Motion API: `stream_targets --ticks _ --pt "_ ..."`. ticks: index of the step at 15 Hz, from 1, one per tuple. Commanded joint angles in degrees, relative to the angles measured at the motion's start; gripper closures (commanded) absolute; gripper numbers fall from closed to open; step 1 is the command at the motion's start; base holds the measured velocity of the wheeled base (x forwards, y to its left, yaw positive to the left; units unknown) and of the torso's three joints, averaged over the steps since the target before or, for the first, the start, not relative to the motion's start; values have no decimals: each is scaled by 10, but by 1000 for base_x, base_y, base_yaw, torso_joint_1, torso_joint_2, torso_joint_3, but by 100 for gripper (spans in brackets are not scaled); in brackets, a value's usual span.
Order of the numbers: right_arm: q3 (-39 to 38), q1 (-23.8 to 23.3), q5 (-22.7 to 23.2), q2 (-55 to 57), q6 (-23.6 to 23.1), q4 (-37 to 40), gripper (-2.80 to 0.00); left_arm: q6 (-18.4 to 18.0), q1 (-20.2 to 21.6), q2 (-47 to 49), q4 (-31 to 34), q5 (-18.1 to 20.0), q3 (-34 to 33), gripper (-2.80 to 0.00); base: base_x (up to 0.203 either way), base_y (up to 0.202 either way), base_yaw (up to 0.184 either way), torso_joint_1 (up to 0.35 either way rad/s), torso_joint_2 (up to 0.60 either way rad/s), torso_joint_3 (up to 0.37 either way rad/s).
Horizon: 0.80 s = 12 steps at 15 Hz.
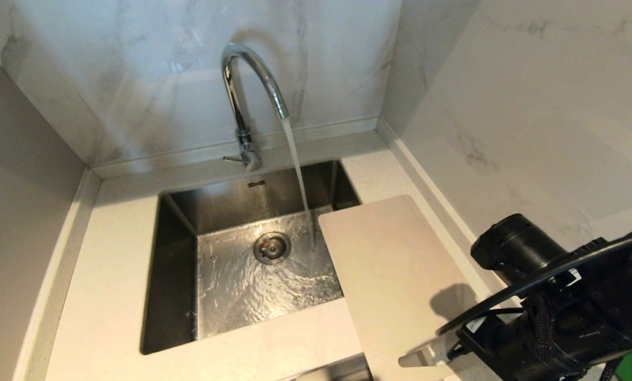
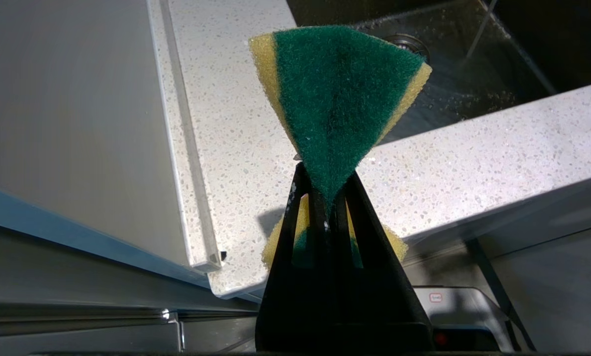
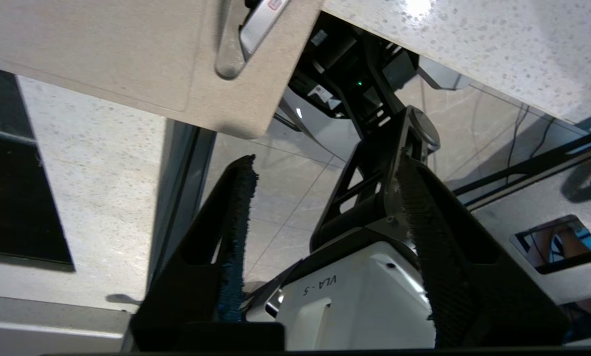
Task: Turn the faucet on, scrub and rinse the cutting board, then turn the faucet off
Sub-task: Pick up the cutting board
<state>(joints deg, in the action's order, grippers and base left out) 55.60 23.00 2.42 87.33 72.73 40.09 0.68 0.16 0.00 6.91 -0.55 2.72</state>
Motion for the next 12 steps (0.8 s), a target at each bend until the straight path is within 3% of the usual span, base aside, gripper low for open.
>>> stream_targets --ticks 1,9,12 --pt "-12 0 1 -7 4 -3 -280 0 0 -1 0 -1 0 0 0 0 0 0 0 0" --pt "-118 39 4 27 40 -137 -280 0 0 -1 0 -1 0 0 0 0 0 0 0 0" --pt "-128 38 5 51 42 -148 -280 0 0 -1 0 0 0 0 0 0 0 0 0 0"
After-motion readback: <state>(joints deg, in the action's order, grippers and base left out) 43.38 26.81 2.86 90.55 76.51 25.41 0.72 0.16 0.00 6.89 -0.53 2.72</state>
